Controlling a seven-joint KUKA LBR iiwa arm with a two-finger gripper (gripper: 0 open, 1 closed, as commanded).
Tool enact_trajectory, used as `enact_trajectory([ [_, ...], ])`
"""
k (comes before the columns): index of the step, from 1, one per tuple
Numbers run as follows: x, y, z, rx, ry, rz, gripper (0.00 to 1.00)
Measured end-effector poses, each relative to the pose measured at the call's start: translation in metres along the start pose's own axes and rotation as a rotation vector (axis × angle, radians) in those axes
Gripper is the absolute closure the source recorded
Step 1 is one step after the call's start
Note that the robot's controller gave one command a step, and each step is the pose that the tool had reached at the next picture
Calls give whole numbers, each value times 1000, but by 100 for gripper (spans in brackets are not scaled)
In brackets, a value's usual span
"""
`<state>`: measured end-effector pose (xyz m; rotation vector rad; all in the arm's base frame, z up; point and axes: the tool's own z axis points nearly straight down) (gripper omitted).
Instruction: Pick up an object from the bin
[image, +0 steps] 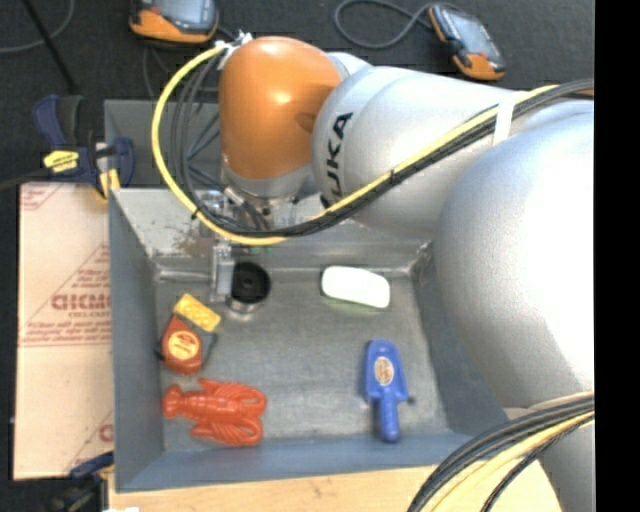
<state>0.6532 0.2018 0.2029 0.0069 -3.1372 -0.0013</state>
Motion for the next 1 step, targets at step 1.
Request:
enact_trajectory([
  [1,-1,-1,-6,-1,-8,3,0],
])
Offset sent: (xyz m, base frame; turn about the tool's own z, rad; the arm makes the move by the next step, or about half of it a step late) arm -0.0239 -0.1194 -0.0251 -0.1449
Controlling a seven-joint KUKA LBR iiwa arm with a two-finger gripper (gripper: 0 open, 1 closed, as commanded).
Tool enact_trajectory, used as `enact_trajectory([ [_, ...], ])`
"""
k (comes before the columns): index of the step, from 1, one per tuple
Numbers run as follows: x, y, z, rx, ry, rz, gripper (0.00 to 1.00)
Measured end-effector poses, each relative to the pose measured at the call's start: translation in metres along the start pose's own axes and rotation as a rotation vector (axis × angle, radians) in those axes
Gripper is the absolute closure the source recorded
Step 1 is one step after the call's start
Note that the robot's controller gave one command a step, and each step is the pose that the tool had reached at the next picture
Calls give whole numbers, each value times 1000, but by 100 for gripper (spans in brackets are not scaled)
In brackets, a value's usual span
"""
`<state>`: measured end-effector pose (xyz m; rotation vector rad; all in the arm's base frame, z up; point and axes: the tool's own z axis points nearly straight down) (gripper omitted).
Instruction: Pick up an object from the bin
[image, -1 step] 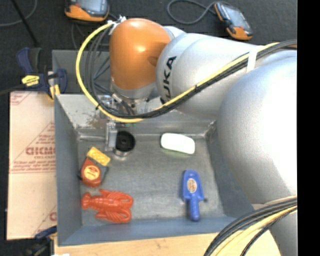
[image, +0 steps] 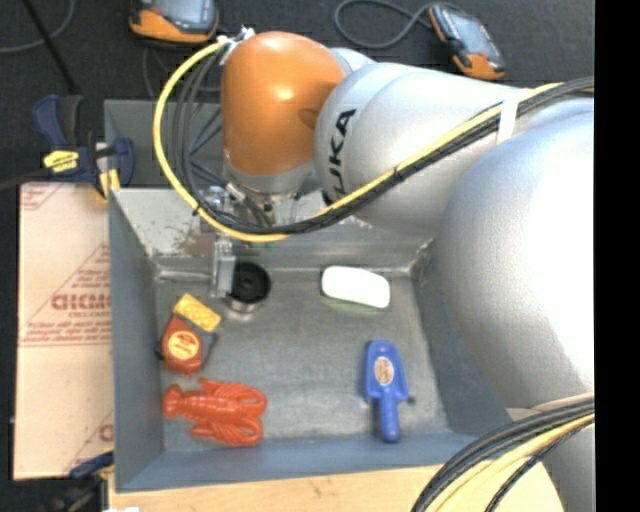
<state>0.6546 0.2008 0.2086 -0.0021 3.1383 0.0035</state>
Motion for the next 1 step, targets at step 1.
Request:
enact_trajectory([
  [1,12,-57,14,2,-2,-75,0],
])
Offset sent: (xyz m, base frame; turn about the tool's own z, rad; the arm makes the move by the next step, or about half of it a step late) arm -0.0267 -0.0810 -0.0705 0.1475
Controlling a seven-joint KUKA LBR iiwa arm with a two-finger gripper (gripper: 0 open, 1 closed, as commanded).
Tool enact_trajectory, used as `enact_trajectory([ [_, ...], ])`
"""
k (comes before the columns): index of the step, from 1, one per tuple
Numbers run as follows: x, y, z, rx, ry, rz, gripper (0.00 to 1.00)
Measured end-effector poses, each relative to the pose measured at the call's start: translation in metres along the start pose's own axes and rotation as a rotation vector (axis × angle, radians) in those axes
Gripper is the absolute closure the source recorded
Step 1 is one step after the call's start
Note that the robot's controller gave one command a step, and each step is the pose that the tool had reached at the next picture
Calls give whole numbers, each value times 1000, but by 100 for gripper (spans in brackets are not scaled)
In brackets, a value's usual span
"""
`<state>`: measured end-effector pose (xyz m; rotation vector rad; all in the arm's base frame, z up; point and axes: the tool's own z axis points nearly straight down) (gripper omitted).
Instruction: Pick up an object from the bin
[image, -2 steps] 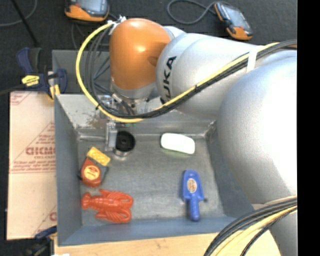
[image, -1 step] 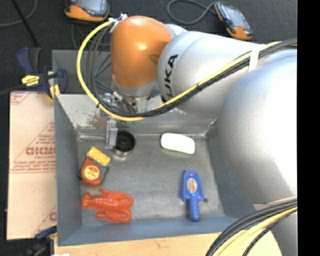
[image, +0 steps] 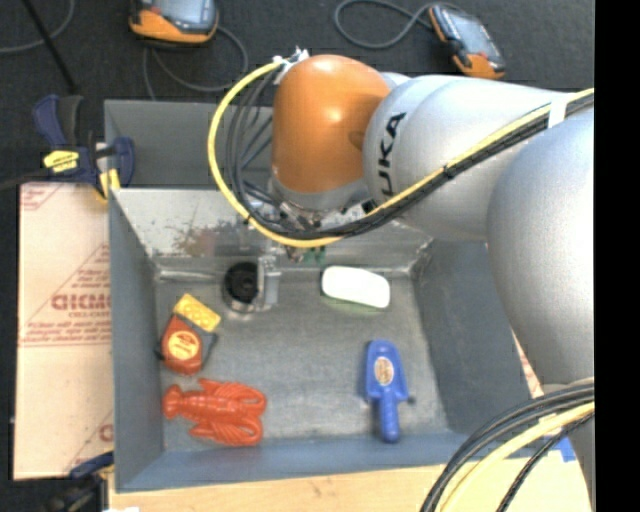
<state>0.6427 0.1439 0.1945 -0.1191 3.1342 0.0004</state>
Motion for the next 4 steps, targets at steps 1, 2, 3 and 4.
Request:
enact_trajectory([
  [1,9,-27,30,1,0,94,0],
  [2,7,-36,49,0,3,192,0],
  [3,14,-11,96,1,-1,92,0],
  [4,27,-17,113,-3,-7,83,100],
])
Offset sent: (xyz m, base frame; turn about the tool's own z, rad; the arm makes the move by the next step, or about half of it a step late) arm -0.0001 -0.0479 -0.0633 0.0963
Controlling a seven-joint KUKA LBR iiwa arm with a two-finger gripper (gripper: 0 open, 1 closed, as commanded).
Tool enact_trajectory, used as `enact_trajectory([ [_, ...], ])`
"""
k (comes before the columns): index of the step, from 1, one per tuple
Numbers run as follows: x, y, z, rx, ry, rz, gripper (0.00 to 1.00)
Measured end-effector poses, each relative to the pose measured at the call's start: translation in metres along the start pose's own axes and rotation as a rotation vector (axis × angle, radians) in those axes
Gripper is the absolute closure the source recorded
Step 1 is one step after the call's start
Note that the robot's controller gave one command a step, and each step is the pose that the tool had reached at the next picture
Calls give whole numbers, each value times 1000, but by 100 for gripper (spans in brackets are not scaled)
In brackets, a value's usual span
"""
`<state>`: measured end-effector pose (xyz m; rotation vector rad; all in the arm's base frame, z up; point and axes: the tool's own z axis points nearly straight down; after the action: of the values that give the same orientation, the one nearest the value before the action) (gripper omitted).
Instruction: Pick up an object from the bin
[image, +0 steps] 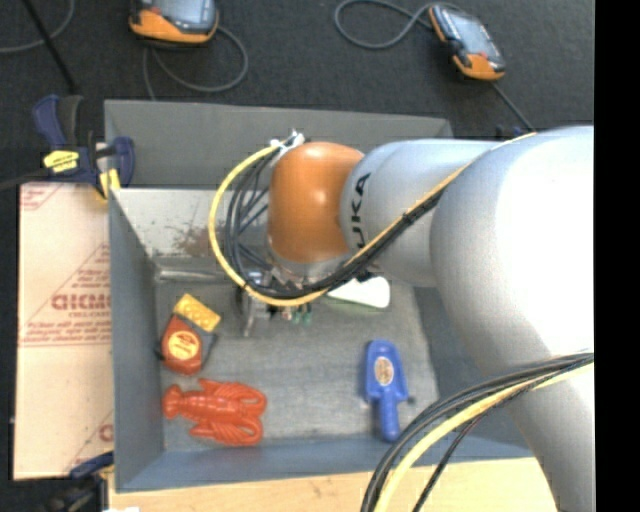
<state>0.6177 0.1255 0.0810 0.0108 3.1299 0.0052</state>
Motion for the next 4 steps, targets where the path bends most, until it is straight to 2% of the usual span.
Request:
enact_trajectory([
  [1,0,0,0,0,0,1,100],
  [2,6,9,-32,3,12,-12,100],
  [3,-4,21,-52,2,7,-48,0],
  [4,-4,21,-52,2,7,-48,0],
])
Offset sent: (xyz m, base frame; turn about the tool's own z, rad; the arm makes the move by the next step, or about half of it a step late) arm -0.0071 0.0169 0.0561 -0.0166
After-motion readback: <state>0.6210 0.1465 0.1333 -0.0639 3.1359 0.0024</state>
